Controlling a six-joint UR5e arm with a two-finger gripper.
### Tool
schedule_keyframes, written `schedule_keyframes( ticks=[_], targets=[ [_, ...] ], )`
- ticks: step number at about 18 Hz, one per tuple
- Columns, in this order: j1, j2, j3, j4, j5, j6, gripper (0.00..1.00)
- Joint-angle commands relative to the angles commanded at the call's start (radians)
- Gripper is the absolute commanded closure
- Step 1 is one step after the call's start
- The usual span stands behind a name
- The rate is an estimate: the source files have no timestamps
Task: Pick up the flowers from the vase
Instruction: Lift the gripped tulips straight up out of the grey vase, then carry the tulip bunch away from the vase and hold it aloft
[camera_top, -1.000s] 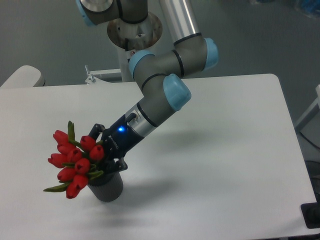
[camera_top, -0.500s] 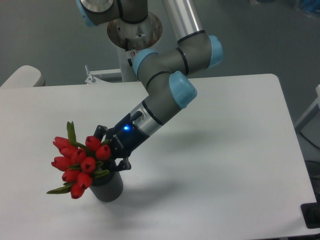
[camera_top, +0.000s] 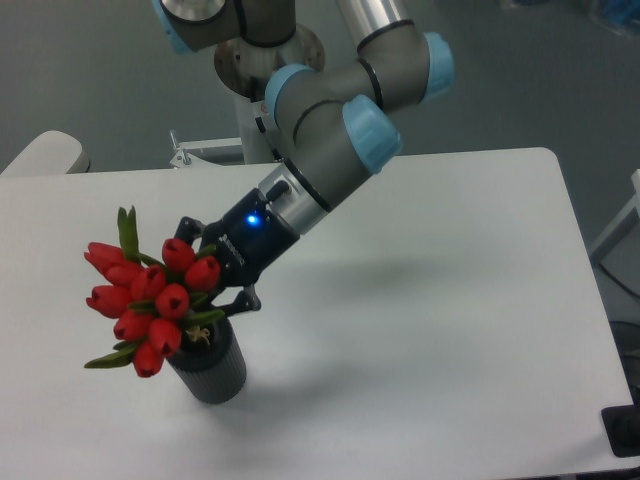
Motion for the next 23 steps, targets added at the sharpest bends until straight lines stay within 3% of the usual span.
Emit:
schedule_keyframes(
  ticks=[11,17,23],
  targets=[
    [0.026,0.029,0.127,-0.009,-0.034,-0.137,0.67],
    [0.063,0.072,0.129,-0.011,-0.037,-0.144,0.67],
    [0.117,0.052,0.149,-0.005,-0.026,-0.138,0.67]
  ],
)
